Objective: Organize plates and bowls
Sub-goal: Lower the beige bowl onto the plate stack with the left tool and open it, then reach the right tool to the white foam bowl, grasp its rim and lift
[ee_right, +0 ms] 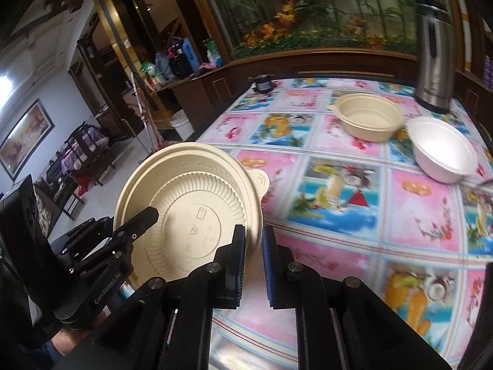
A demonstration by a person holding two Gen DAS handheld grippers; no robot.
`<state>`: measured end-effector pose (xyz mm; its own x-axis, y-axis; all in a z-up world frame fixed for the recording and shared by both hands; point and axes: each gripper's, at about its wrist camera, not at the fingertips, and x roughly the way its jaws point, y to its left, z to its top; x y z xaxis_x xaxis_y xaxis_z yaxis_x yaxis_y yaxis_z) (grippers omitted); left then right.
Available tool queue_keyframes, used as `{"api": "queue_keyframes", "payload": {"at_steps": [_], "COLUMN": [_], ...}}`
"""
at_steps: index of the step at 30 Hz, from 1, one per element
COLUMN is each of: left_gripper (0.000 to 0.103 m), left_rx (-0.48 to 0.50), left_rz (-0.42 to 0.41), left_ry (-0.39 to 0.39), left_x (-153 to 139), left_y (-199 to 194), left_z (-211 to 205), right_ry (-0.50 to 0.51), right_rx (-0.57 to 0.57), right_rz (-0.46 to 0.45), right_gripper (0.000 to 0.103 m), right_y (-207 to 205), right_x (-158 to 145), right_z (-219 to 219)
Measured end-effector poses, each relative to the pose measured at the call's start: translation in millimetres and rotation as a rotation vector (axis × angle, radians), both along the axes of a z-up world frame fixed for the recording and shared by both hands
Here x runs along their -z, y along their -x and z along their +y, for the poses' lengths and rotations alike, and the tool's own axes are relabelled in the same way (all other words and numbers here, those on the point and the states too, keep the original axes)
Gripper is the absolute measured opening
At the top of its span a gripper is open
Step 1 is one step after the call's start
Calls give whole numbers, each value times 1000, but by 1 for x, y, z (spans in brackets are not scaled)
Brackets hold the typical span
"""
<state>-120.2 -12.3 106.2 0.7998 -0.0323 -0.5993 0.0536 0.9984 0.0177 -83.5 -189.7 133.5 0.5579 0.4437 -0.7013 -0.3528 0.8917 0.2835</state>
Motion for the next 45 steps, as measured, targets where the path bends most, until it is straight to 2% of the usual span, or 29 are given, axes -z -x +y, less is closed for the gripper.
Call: {"api": "queue_keyframes", "payload": {"at_steps": [5,10,21,22,25,28,29,32,39,45], "left_gripper": [15,15,15,15,16,20,24,52,54,54], "left_rx": [-95,-144,-160,-163,-174,-188,-196,-215,-251,-143], "left_rz": [25,49,103,108,106,110,111,100,25,-19], "left_ry": [28,42,70,75,76,74,75,73,81,47], "left_x": [10,21,38,38,37,36,35,34,15,0], "left_y": [-5,-9,-12,-13,-12,-12,-12,-10,-1,7], "left_z": [43,62,76,77,80,82,83,87,90,47], "right_ry": [23,55,82,76,76,63,56,24,-48,-97], "right_rx": [-77,-112,-136,-139,-147,-142,-140,-125,-82,1], "right_rz": [32,59,108,110,103,103,103,92,81,90], "right_gripper": [11,11,11,15,15,15,15,16,20,20], "right_y": [-16,-24,-31,-32,-32,-30,-30,-28,-24,-29], "right_x": [10,23,34,34,34,32,31,26,18,25], "right_z": [51,84,100,100,101,98,96,85,51,9]}}
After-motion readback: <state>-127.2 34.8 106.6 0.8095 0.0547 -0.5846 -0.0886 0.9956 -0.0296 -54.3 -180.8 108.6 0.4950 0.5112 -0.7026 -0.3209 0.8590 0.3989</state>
